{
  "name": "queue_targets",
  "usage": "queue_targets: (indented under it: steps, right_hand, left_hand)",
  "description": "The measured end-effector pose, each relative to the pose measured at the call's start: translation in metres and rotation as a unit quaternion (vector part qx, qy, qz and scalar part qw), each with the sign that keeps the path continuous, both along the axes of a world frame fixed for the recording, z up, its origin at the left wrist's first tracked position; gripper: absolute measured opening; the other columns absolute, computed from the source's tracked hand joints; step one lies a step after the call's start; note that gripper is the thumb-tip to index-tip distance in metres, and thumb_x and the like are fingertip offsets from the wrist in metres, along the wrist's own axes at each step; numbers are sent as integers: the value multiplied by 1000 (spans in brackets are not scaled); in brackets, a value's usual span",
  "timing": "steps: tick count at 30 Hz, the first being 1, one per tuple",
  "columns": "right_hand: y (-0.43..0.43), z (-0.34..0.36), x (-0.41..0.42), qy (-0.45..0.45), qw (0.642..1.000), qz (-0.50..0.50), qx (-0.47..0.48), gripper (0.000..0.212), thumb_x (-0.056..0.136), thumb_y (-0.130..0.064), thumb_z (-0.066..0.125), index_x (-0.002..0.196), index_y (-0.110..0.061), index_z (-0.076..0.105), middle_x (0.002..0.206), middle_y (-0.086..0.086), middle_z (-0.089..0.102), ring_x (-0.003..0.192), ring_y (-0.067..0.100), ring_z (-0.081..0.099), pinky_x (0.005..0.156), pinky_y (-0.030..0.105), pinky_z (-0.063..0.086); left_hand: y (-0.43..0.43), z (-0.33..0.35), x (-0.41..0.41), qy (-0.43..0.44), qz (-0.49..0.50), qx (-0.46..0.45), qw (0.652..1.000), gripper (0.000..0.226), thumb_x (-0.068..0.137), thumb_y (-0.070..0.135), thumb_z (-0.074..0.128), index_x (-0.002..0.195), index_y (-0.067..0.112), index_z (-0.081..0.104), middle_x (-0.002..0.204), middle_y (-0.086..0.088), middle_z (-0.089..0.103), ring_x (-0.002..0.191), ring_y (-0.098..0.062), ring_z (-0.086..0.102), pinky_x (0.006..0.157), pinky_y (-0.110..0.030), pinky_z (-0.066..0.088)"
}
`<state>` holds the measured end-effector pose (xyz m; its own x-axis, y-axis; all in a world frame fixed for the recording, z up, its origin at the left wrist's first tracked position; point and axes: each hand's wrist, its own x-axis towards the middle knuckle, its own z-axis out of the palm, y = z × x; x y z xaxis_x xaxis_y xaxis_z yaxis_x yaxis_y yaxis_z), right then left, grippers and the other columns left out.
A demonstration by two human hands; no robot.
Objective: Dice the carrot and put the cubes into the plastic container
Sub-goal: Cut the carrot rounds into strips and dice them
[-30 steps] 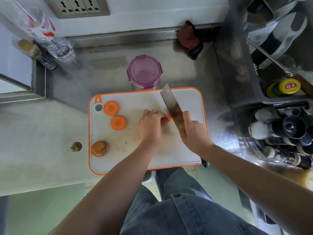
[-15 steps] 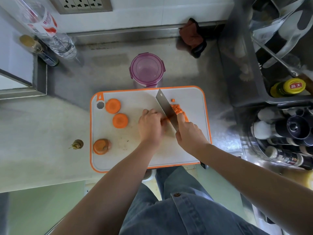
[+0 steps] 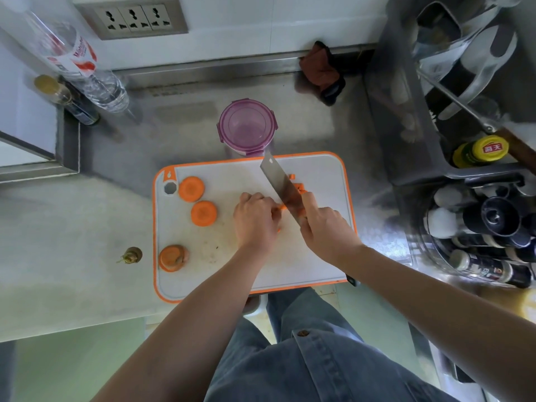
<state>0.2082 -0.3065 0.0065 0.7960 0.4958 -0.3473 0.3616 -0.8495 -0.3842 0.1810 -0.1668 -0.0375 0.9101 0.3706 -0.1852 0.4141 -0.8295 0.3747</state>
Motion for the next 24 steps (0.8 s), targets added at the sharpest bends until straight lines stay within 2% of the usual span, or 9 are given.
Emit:
queue_targets:
  steps: [3,9,14,17,20,24]
  right_hand:
    - [2,-4,-2,12,1000,7,-12,39,98,-12,41,135,-11,27,70,-7,35,55,12,40,47,20,19]
    - [2,-15,-3,29,999,-7,-11,36,96,-10,42,130,-10,29,73,-2,41,54,13,42,48,20,22]
    - [3,-29,-10,24,1000,-10,-10,48,93,-10,47,136,-11,25,80,6,54,64,26,56,57,34,46]
    - [-1,-30,-5,25,1000,-13,7,39,94,-11,44,130,-11,28,80,8,53,65,31,56,57,36,42]
    - [-9,-23,3,15,998,-28,61,29,94,-12,43,120,-14,28,69,8,47,58,34,43,55,33,29]
    - [-26,-7,19,-11,983,-116,145,15,93,-7,44,102,-11,32,63,12,52,53,35,44,51,34,26]
  left_hand:
    - [-1,0,-1,-3,0,0,1000,15,88,25,65,94,22,78,90,2,71,93,-21,53,72,-31,43]
    - [-4,-4,-1,-13,-2,11,1000,11,85,20,67,87,19,78,85,0,69,87,-22,53,65,-28,34]
    - [-3,-6,-1,-9,-18,23,1000,12,81,10,65,86,14,75,85,-3,67,87,-24,53,64,-27,29]
    - [-2,-6,1,-14,-13,20,1000,9,84,16,66,86,15,74,86,-3,68,89,-23,54,66,-27,31]
    - [1,-9,4,-23,-7,10,1000,9,81,24,70,83,16,74,84,-2,68,88,-25,55,69,-34,41]
    - [4,-8,5,-53,-45,-5,998,17,69,14,74,84,15,65,87,-5,62,87,-28,54,71,-36,42]
